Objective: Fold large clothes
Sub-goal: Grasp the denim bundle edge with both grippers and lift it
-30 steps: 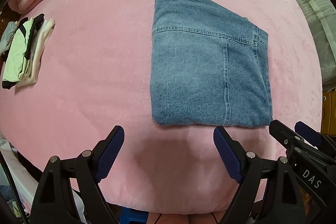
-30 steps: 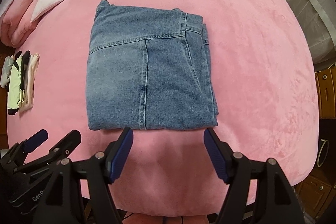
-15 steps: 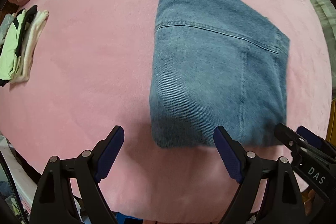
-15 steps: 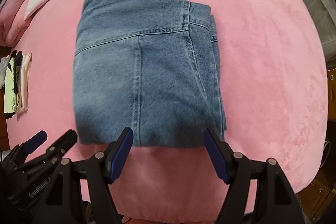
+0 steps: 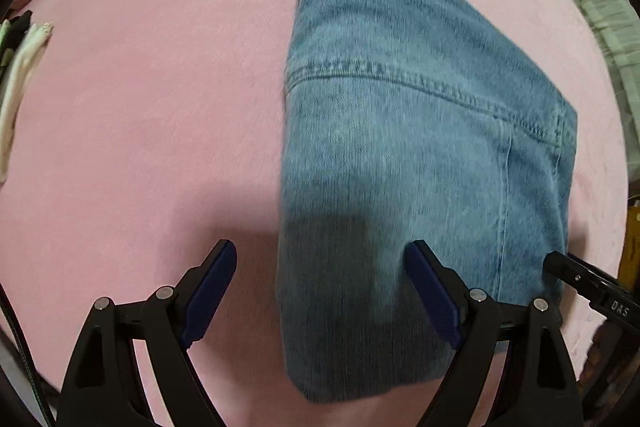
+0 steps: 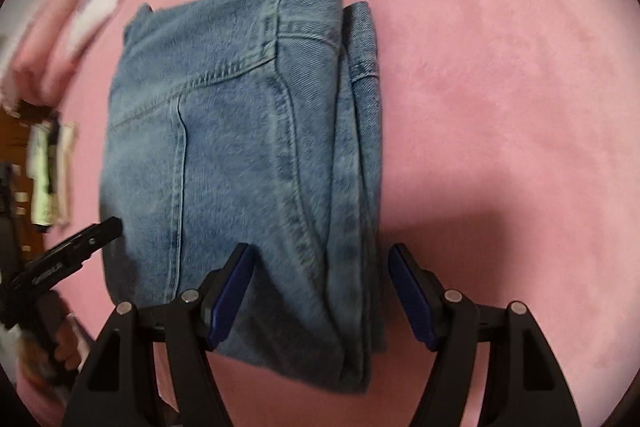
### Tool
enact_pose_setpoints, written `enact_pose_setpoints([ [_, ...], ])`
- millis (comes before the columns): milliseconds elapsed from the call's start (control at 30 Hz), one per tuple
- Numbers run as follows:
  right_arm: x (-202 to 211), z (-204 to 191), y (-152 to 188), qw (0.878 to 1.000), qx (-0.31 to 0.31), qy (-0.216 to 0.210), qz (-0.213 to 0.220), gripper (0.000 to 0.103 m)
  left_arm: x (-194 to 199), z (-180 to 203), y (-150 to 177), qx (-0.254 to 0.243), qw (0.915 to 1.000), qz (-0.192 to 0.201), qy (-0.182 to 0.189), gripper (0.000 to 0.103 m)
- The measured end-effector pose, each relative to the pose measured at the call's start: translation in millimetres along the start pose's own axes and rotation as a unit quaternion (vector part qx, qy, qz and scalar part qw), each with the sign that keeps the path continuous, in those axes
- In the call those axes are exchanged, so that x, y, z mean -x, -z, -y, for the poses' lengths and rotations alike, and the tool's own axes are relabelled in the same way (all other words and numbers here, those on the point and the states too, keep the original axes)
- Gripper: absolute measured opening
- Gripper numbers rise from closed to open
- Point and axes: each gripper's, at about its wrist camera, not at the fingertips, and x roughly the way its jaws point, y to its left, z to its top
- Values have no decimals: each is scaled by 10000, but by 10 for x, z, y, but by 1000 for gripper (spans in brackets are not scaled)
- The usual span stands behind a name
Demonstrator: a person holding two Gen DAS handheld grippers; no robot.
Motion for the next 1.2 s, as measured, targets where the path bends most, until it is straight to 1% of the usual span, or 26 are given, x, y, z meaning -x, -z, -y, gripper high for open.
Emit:
enact_pose_setpoints([
  [100,-58,216,-45,9975,-167,-666,180,70,-43,-40,-49,-89,9998,83,185,86],
  [233,-138,357,-127,9903,-339,-1329,231,70,-123,-81,-132,-176,9988,126,434,86],
  [333,-209,452,-229,9806,-589,-1841,328,70,-177,-103,-219,-215,9975,161,647,86],
  [400,-249,514,-323,9727,-837,-2139,342,69,-190,-88,-272,-329,9968,265,683,86],
  [467,-335,506,-378,9650,-1019,-2403,252,69,-219,-52,-313,-500,9960,306,680,86],
  [500,-377,481,-438,9631,-1033,-2481,154,69,-236,-23,-354,-508,9957,295,722,86],
  [567,-436,428,-543,9639,-935,-2493,47,69,-274,-36,-404,-435,9954,275,813,86],
  [633,-478,348,-594,9694,-797,-2324,-3,65,-294,-62,-427,-265,9950,306,909,86],
  [700,-485,283,-562,9759,-674,-2077,27,53,-319,-100,-444,-70,9942,322,1020,86],
  [733,-480,273,-552,9770,-670,-2025,47,50,-332,-133,-459,60,9933,342,1100,86],
  [800,-442,283,-533,9767,-706,-2025,97,37,-359,-180,-467,261,9919,351,1196,84],
  [867,-404,309,-490,9741,-818,-2103,116,30,-430,-223,-538,463,9905,282,1265,82],
  [900,-385,312,-465,9732,-868,-2128,124,28,-433,-261,-520,486,9905,269,1260,81],
  [967,-322,308,-438,9745,-790,-2094,151,25,-414,-298,-524,480,9912,238,1209,75],
  [1033,-227,262,-423,9778,-609,-1995,207,22,-397,-315,-511,597,9908,244,1188,71],
  [1067,-168,271,-415,9786,-558,-1966,248,20,-382,-306,-503,618,9909,263,1167,68],
  [1100,-124,213,-399,9786,-541,-1963,303,19,-351,-282,-498,552,9921,302,1089,65],
  [1167,-27,124,-361,9769,-512,-2035,406,18,-287,-218,-431,485,9929,360,1023,55],
  [1200,50,85,-322,9766,-425,-2051,486,17,-257,-208,-403,539,9923,389,1046,53],
])
